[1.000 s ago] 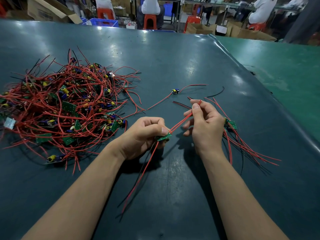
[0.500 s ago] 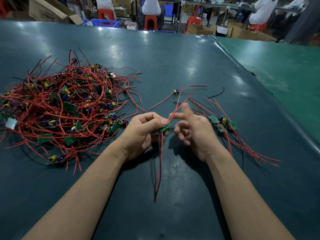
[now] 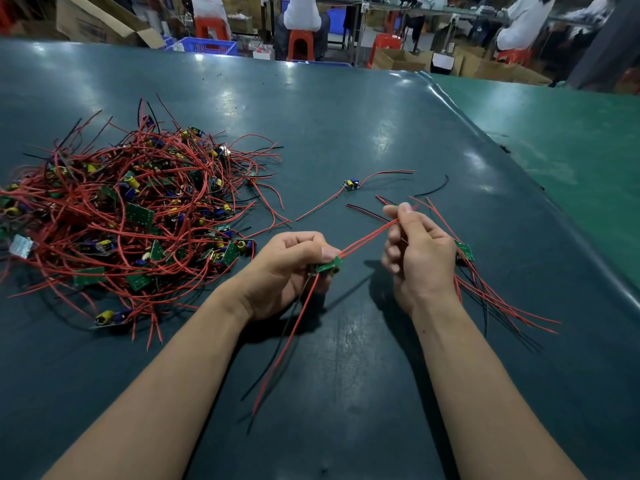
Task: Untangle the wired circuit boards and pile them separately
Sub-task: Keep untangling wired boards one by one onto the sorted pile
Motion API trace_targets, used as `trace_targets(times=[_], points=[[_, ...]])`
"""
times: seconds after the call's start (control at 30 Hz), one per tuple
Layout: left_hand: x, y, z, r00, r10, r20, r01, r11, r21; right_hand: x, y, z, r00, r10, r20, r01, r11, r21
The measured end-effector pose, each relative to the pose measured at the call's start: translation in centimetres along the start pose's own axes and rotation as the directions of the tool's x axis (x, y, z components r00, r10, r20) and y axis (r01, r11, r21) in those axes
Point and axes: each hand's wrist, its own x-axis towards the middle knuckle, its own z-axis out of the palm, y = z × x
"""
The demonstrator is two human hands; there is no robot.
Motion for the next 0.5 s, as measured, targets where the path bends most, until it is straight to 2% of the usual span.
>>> trace_targets(times=[0.07, 0.13, 0.2, 0.27, 0.4, 0.5], points=[[0.2, 0.1, 0.1, 0.996, 0.044, -0.074, -0.046, 0.998, -0.033, -0.1, 0.1, 0.2, 0.993, 0.11, 0.036, -0.111, 0.994, 0.0], [0.4, 0.1, 0.2, 0.989, 0.077, -0.128, -0.084, 0.995, -0.052, -0.4, 0.1, 0.3, 0.953, 0.261, 0.155, -0.232, 0.955, -0.184], [0.4, -0.1, 0.2, 0.987, 0.08, -0.141, -0.084, 0.996, -0.023, -1.0, 0.3, 0.5, 0.896, 0.323, 0.305, -0.199, 0.905, -0.375], [0.2, -0.1, 0.1, 0.988, 0.066, -0.136, -0.062, 0.998, 0.032, -1.6, 0.5, 0.6, 0.851, 0.337, 0.403, -0.146, 0.888, -0.436], [0.1, -0.2, 0.0, 0.99, 0.047, -0.13, -0.04, 0.998, 0.054, -1.8, 0.1, 0.5, 0.836, 0.34, 0.43, -0.138, 0.89, -0.435], [0.0, 0.2, -0.2, 0.993, -0.025, -0.113, 0.025, 1.0, -0.004, -2.0, -0.2, 0.7, 0.902, 0.254, 0.349, -0.108, 0.916, -0.387]])
